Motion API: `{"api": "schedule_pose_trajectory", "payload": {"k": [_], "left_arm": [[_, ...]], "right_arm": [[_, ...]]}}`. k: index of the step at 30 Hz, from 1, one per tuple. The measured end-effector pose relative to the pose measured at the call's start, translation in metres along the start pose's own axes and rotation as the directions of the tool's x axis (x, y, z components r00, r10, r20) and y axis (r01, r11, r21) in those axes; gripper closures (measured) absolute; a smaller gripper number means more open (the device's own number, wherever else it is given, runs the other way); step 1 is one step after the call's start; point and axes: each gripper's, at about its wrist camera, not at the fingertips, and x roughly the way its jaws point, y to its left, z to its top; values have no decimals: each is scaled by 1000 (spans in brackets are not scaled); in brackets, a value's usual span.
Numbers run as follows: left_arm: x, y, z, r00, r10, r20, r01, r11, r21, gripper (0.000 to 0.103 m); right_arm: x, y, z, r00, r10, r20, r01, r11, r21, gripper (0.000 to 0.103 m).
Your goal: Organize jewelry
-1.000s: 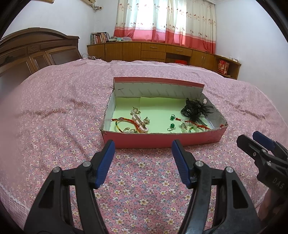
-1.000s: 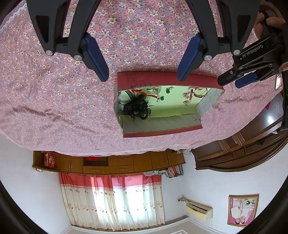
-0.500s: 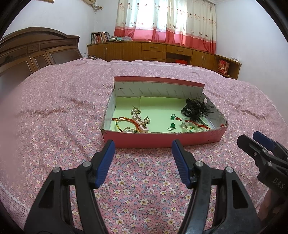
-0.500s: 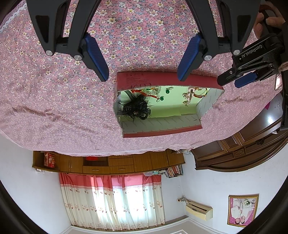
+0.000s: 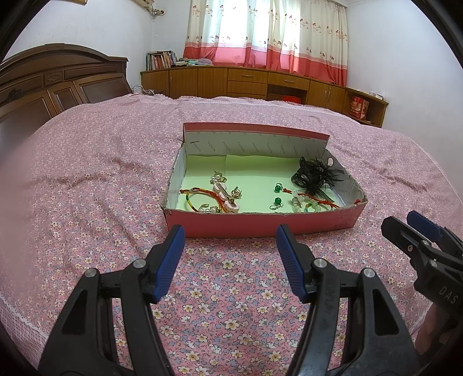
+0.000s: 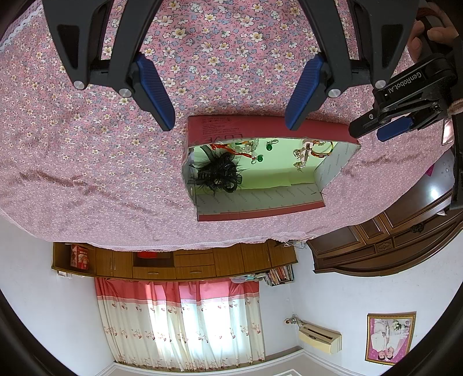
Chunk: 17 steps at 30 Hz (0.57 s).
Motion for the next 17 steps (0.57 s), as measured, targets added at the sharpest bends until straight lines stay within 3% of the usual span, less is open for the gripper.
{"api": "schedule_pose_trajectory", "payload": {"k": [17], "left_arm": [[1, 0, -1, 1000, -1, -3, 1, 1000, -2, 45]], "right_arm": [[0, -1, 0, 1000, -1, 0, 1, 1000, 1, 23]]}}
